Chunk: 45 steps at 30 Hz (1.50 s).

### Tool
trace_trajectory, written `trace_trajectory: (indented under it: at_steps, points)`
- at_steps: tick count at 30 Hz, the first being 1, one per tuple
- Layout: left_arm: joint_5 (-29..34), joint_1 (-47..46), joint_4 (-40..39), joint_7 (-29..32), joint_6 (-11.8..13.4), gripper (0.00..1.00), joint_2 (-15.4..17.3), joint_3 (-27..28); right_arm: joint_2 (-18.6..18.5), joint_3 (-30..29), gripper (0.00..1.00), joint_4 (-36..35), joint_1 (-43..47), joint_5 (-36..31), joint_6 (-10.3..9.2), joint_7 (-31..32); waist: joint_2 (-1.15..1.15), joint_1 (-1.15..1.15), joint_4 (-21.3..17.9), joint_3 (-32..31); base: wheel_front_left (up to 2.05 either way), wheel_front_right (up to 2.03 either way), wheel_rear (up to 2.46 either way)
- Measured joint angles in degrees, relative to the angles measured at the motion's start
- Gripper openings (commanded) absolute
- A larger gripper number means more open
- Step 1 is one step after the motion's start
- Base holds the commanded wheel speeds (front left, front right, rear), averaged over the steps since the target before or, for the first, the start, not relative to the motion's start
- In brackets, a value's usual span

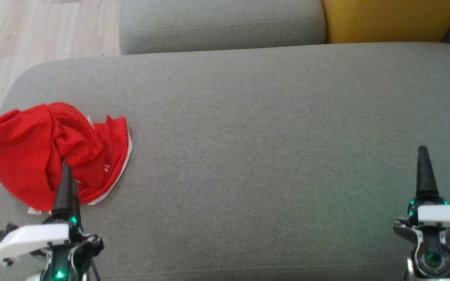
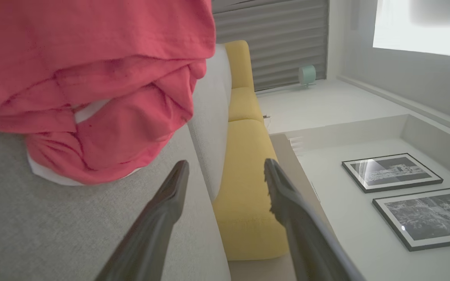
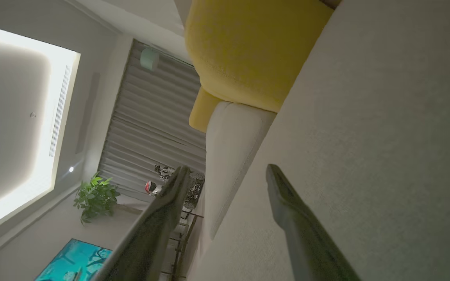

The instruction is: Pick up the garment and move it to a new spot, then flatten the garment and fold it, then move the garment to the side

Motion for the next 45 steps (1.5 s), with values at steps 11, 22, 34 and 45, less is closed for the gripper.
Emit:
trace_trajectory:
  at_steps: [11,22,34,45]
  points:
    - [7.8,-0.9,-4.0,-1.9,1.2,1.00,0.0,-1.7,0.0,2.6,1.00,-5.9,-1.9,-15.5,0.00,-1.6,0.00,0.00,-0.1,0.3,0.00,0.00,0.00]
    - [22.7,-1.5,-5.7,-3.5,1.2,1.00,0.1,-6.0,-0.2,6.0,1.00,-7.6,-2.1,-28.8,0.00,-3.3,0.00,0.00,-0.9,0.5,0.00,0.00,0.00]
    - [39.6,-1.8,-4.7,-5.7,1.2,1.00,0.3,-11.2,-0.5,7.6,1.00,-6.1,-2.1,-41.7,0.00,-5.2,0.00,0.00,-1.7,0.8,0.00,0.00,0.00]
    - [52.4,-2.4,-3.7,-7.4,4.0,1.00,1.1,-15.0,-0.5,8.2,1.00,-4.9,-2.2,-51.3,0.00,-7.2,0.00,0.00,-2.2,0.8,0.00,0.00,0.00]
